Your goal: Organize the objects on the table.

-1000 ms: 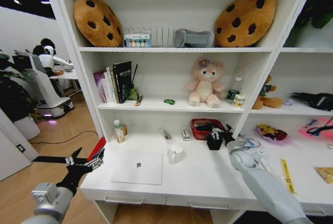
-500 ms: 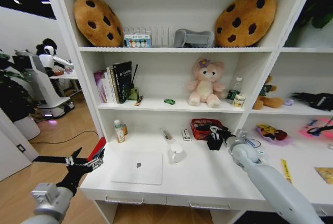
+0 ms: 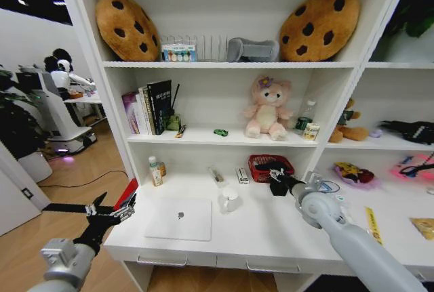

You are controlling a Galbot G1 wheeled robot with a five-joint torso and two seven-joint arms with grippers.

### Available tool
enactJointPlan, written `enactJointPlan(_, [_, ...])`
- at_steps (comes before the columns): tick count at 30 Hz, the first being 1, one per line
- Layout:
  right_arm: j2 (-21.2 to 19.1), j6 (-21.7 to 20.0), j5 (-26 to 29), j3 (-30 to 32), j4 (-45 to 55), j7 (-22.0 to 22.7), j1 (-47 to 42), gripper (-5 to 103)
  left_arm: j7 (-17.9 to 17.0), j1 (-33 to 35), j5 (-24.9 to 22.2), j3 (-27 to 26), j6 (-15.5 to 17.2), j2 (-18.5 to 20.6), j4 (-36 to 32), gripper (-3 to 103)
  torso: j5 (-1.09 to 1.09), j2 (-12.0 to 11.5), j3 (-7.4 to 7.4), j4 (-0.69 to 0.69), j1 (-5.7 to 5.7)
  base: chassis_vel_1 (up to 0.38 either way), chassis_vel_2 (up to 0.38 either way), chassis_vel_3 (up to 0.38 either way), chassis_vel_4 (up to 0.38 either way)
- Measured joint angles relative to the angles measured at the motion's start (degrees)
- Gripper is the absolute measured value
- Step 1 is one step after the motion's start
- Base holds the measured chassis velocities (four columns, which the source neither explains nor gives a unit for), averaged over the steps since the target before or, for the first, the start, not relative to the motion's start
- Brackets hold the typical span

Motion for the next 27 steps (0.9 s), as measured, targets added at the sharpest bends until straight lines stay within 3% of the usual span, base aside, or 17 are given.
enactJointPlan(6, [0.4, -0.3, -0.9, 0.9, 0.0, 0.8, -1.9, 54, 0.0, 0.0, 0.0, 0.0, 0.0, 0.0, 0.0, 100, 0.0, 0.0, 0.0, 0.0, 0.0, 0.0, 0.0, 0.0, 0.0])
enactJointPlan(8, [0.6, -0.3, -1.6, 1.1, -0.6, 0.6, -2.1, 53, 0.0, 0.0, 0.0, 0.0, 0.0, 0.0, 0.0, 100, 0.0, 0.0, 0.0, 0.0, 0.0, 0.0, 0.0, 0.0, 0.0])
enactJointPlan(20, [1.1, -0.3, -3.8, 0.7, -2.7, -0.2, -2.0, 60, 0.0, 0.0, 0.0, 0.0, 0.0, 0.0, 0.0, 100, 0.0, 0.0, 0.0, 0.0, 0.0, 0.0, 0.0, 0.0, 0.0])
enactJointPlan(27, [1.3, -0.2, -4.0, 0.8, -3.5, -0.5, -2.1, 57, 0.0, 0.0, 0.0, 0.0, 0.0, 0.0, 0.0, 100, 0.0, 0.0, 0.0, 0.0, 0.0, 0.0, 0.0, 0.0, 0.0])
